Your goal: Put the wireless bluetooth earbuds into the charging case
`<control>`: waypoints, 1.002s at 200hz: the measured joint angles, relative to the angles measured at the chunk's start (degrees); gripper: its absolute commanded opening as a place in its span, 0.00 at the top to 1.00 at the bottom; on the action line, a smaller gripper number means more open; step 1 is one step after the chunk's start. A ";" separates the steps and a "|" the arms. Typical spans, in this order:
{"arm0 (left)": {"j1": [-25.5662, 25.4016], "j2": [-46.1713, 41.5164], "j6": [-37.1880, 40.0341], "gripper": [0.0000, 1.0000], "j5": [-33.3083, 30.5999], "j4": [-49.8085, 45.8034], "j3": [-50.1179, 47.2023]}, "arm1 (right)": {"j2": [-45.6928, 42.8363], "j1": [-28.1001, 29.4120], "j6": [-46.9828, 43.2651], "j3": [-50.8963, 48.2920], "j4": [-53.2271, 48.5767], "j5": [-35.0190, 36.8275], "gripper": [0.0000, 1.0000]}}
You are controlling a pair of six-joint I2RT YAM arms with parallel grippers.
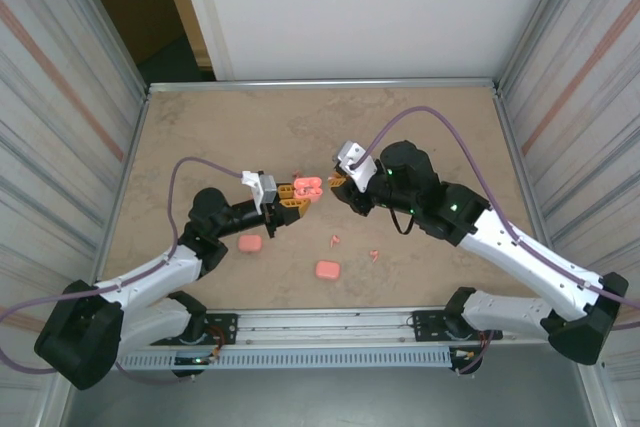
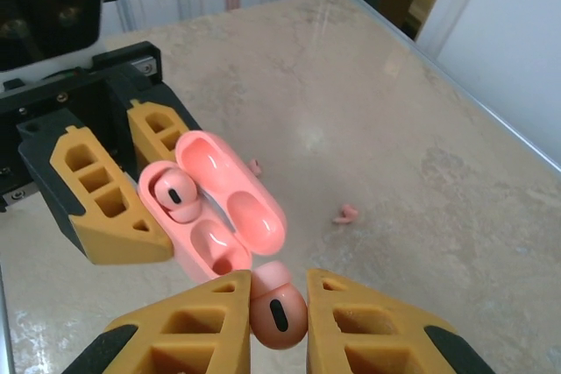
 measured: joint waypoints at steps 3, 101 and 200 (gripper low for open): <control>0.02 0.00 0.02 1.00 0.02 0.00 0.00 | 0.24 0.13 -0.28 0.13 0.04 0.00 0.82; -0.02 0.00 0.02 1.00 0.48 -0.02 0.00 | 5.16 3.61 -6.12 2.54 -0.39 3.43 0.82; -0.09 0.00 0.02 1.00 0.90 -0.09 0.00 | 7.02 5.18 -8.28 2.75 -1.07 7.63 0.82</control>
